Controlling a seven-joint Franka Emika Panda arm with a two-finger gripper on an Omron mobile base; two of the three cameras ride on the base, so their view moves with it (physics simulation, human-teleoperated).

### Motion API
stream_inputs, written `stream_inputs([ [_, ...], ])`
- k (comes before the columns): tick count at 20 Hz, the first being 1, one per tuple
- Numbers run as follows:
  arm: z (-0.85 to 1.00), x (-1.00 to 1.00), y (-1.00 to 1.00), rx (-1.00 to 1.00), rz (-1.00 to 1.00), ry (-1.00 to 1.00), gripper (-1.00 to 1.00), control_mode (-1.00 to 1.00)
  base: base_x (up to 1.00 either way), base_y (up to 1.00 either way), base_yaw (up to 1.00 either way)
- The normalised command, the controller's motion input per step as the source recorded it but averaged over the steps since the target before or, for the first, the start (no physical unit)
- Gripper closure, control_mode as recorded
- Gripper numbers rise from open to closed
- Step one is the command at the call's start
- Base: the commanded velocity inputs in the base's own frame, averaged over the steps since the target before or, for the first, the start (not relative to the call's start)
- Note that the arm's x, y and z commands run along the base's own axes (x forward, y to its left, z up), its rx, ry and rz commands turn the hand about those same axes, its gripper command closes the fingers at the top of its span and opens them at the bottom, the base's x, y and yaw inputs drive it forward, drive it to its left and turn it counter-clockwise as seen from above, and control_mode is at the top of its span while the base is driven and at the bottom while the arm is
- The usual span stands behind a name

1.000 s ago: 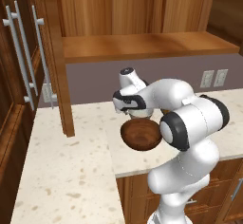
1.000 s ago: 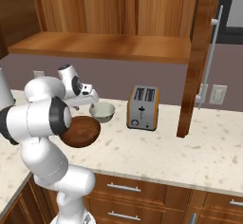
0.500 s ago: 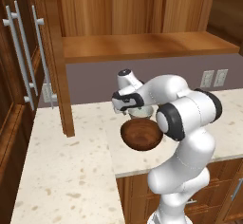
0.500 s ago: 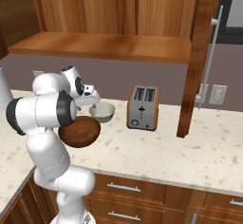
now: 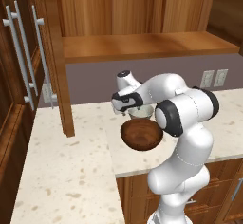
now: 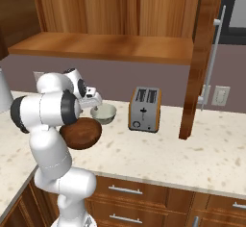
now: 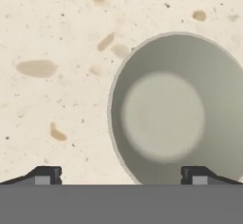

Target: Pick up the bowls on the counter and stack them on top of one another in the open cabinet. Place the smaller bowl on top of the larger bowl.

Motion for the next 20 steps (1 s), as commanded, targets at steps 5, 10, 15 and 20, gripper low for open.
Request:
stream_inputs([
  [5,-0.16,0.06,0.00,0.00,-0.01,0.00,-1.00,-1.00,0.00,0.00,0.00],
  [10,-0.12,0.05,-0.05,0.00,-0.01,0.00,-1.00,-1.00,0.00,0.00,0.00],
  [15,-0.12,0.06,-0.13,0.00,-0.02,0.00,-1.00,-1.00,0.00,0.00,0.00],
  [20,-0.14,0.04,-0.09,0.00,-0.02,0.00,-1.00,-1.00,0.00,0.00,0.00],
])
